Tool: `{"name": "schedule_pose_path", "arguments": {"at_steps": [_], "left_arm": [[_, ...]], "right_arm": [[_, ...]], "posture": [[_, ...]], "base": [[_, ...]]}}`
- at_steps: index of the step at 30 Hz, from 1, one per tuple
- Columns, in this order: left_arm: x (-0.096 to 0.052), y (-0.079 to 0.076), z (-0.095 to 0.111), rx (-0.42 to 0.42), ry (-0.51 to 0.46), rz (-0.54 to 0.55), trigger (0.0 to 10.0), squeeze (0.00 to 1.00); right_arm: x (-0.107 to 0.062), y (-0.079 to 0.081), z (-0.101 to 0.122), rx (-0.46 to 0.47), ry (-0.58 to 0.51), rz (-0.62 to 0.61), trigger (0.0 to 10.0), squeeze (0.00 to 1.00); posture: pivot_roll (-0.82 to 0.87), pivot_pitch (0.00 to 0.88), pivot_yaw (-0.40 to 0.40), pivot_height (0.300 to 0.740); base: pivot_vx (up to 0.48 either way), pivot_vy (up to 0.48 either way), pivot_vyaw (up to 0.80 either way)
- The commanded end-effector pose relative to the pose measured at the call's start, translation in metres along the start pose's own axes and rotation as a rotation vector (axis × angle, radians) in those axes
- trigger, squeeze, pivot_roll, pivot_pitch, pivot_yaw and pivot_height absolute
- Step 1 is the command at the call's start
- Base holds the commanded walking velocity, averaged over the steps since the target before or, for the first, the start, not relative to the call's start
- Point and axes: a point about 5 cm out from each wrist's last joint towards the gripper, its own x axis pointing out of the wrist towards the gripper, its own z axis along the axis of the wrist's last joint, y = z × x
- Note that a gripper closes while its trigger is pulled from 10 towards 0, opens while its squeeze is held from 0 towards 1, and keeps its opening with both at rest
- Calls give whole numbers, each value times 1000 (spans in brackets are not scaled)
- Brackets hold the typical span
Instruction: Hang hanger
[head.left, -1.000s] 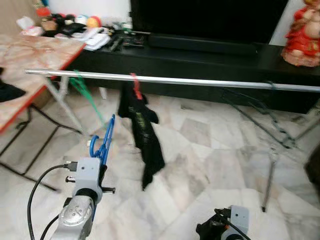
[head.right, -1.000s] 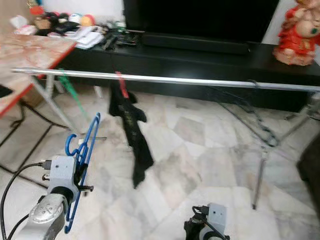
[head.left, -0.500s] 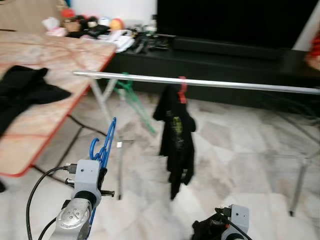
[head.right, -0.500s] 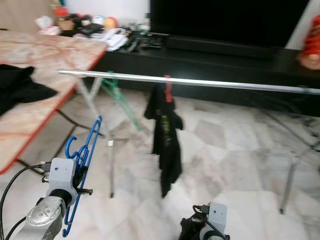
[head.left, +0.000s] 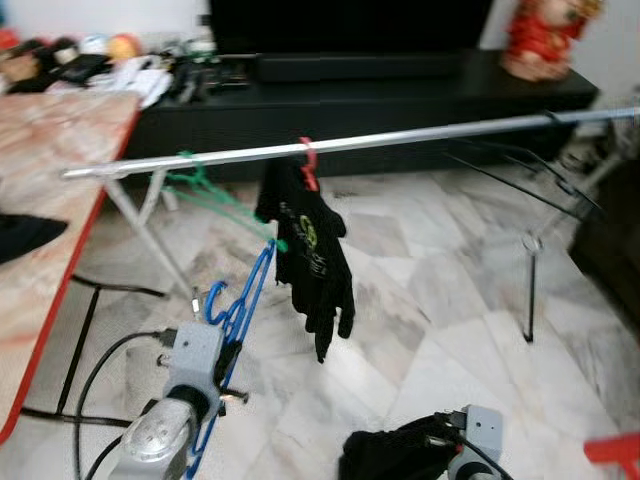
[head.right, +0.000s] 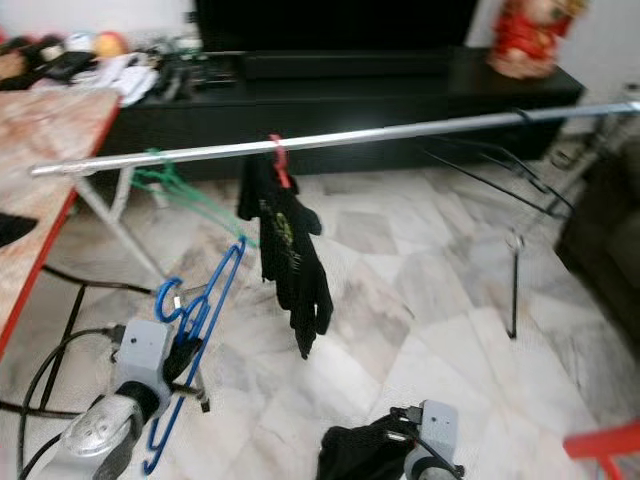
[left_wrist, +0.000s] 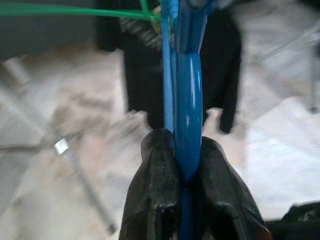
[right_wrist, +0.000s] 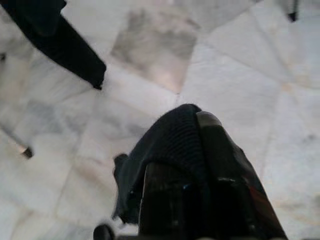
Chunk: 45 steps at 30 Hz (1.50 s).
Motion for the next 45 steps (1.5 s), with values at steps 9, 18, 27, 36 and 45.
{"name": "schedule_pose_path", "arguments": {"at_steps": [9, 18, 27, 36, 45], "left_arm": [[-6, 2, -6, 16, 28, -17, 10000, 0], [-8, 9, -10, 43, 54, 24, 10000, 0], [-8, 16, -11, 63, 69, 93, 10000, 0], [-4, 25, -2, 61, 10, 215, 10000, 0], [-5, 25, 5, 37, -47, 232, 10000, 0]], "right_arm": [[0, 3, -2, 9, 5, 5, 10000, 0], [0, 4, -1, 7, -1, 13, 10000, 0], [0, 5, -2, 4, 3, 16, 10000, 0], [0, 4, -2, 5, 3, 16, 10000, 0], [0, 4, -2, 5, 1, 15, 10000, 0]], "posture": [[52, 137, -1, 740], [52, 139, 6, 740], [51, 138, 8, 740], [49, 138, 8, 740], [45, 138, 6, 740]], "base": [[0, 0, -792], [0, 0, -499], [0, 0, 0], [0, 0, 0], [0, 0, 0]]}}
